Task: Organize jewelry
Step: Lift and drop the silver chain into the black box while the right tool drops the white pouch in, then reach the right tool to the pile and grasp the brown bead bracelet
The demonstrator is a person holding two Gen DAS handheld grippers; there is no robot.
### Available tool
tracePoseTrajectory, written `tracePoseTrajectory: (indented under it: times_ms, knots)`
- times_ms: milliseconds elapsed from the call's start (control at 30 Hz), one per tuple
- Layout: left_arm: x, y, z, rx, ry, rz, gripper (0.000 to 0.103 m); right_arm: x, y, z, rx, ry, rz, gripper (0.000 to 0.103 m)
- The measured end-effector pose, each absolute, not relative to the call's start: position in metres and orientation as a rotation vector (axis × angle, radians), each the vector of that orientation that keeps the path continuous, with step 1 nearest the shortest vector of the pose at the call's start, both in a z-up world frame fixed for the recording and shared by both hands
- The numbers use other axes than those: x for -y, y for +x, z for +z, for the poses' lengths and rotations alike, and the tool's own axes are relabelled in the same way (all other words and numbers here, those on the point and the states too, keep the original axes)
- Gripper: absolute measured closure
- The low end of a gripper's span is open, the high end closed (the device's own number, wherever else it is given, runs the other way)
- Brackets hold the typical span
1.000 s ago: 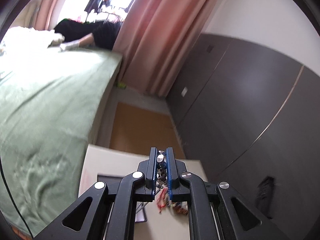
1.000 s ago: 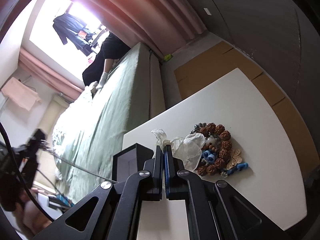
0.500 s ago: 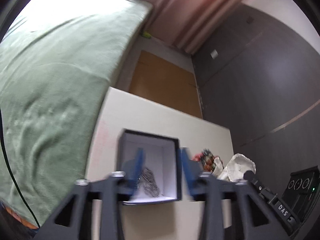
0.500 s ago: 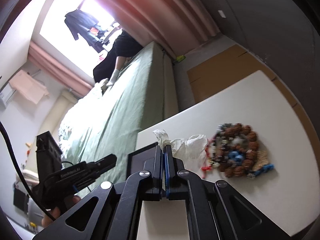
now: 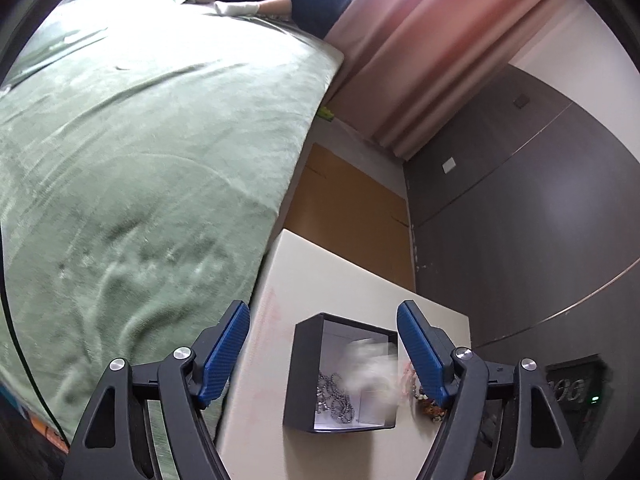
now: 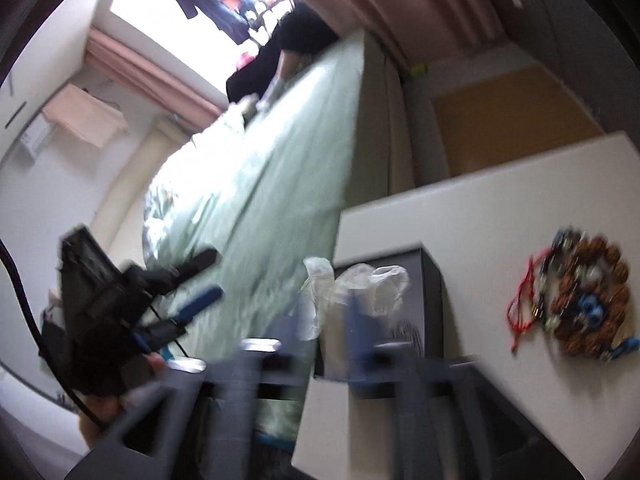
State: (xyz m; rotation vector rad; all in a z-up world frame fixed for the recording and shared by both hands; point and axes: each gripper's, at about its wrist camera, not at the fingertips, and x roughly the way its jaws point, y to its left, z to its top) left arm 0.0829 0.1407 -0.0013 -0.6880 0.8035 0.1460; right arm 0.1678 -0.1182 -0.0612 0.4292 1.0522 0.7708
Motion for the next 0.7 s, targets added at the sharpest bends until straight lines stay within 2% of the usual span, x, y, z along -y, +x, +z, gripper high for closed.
tracePoseTrajectory:
  times_ms: [333,700]
  knots:
    - [-0.104,0.094,0.003,-0.817,-0.631,0.08,0.023,0.196,0.163,-0.041,-0.955,0.447,0.56,0.034]
    - [-0.023,0.114,0.0,-0.839,-0.508,-0.043,0.023,0.264,0.168,-0.038,-0.958,0.507,0.418,0.034]
